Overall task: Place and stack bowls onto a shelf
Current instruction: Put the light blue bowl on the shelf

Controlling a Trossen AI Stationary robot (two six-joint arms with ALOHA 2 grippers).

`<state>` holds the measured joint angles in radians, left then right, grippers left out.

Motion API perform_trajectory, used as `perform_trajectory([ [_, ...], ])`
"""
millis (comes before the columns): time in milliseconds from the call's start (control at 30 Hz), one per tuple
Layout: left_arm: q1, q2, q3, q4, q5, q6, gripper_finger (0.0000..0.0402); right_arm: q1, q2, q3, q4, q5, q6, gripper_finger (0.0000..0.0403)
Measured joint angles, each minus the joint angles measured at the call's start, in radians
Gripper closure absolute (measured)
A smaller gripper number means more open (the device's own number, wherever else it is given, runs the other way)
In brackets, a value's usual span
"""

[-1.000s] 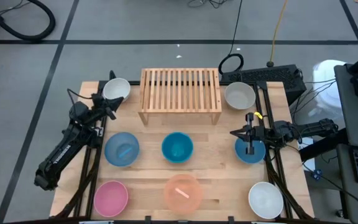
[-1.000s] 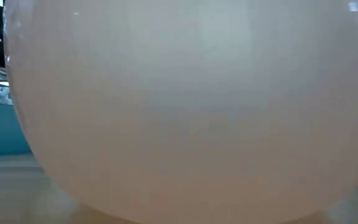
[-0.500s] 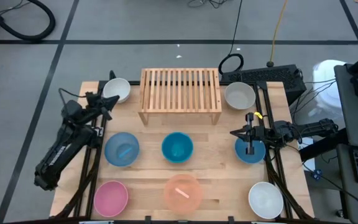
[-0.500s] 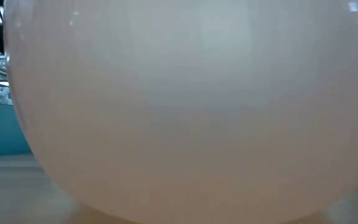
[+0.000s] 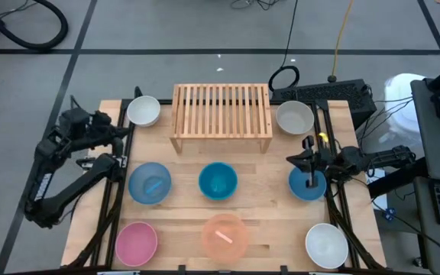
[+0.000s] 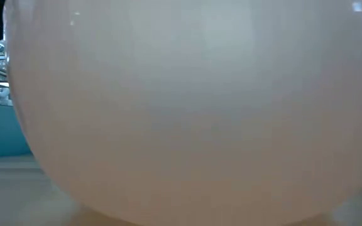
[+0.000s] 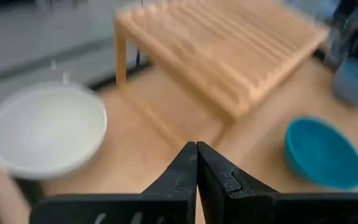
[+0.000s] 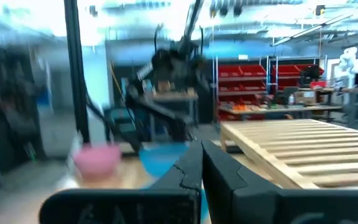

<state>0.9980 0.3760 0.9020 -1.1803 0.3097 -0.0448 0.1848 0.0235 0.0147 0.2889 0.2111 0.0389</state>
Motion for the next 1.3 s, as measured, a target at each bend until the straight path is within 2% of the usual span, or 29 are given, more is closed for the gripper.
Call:
perform_trajectory([
  [100,0.000,0.076,0.038,-0.128,0.000,-0.022,0.0394,0.000,0.000,0.000,0.062,-0.001,0.055,0.0403],
  [267,0.000,0.174,0.042,-0.238,0.002,-0.040,0.0394,0.000,0.000,0.000,0.103,-0.002,0.012,0.0403],
  [500,0.000,0.288,0.042,-0.247,0.056,-0.036,0.0393,0.000,0.000,0.000,0.104,-0.002,-0.006,0.0403],
  [633,0.000,0.335,0.042,-0.247,0.077,-0.039,0.0373,0.000,0.000,0.000,0.104,-0.002,-0.006,0.0403],
  [800,0.000,0.370,0.042,-0.245,0.129,-0.065,0.0346,0.000,0.000,0.000,0.104,-0.002,-0.006,0.0403],
  [967,-0.018,0.383,0.042,-0.247,0.177,-0.065,0.0340,0.000,0.000,0.000,0.104,-0.002,-0.006,0.0403],
  [1067,-0.054,0.383,0.042,-0.248,0.181,-0.040,0.0339,0.000,0.000,0.000,0.104,-0.002,-0.006,0.0403],
  [1167,-0.109,0.383,0.042,-0.271,0.183,0.056,0.0339,0.000,0.000,0.000,0.103,-0.002,-0.006,0.0403],
  [1300,-0.172,0.383,0.042,-0.266,0.179,0.029,0.0339,0.000,0.000,0.000,0.104,-0.002,-0.006,0.0403],
])
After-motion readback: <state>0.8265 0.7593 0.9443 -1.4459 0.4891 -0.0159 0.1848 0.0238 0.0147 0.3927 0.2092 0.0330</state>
